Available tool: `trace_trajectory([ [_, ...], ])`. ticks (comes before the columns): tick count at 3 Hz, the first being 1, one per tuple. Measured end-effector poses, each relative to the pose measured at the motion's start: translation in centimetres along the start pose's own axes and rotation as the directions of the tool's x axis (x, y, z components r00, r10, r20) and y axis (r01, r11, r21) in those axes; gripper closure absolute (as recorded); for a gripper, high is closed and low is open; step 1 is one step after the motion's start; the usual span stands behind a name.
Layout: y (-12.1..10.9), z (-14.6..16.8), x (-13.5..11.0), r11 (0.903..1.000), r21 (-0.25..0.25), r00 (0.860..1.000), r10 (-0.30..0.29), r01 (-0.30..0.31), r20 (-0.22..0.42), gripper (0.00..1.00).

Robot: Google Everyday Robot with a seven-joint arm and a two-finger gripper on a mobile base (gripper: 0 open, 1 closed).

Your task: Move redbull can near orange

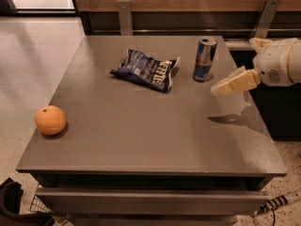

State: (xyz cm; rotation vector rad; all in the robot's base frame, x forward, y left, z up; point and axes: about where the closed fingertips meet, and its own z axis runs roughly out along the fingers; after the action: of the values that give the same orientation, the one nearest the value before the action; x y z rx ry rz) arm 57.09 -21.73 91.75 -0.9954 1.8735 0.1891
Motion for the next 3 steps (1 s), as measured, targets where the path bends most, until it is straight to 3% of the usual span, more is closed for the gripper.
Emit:
trace_trajectory([
  [1, -0.9, 2.1, 0.2, 0.9985, 0.030, 0.991, 0.042, -0.046, 0.130, 0.00],
  [2, -1.6, 3.5, -0.3, 0.9971, 0.033, 0.974, 0.059, -0.068, 0.219, 0.00],
  [3, -1.7, 5.7, -0.6, 0.9944, -0.015, 0.955, 0.104, -0.104, 0.279, 0.00],
])
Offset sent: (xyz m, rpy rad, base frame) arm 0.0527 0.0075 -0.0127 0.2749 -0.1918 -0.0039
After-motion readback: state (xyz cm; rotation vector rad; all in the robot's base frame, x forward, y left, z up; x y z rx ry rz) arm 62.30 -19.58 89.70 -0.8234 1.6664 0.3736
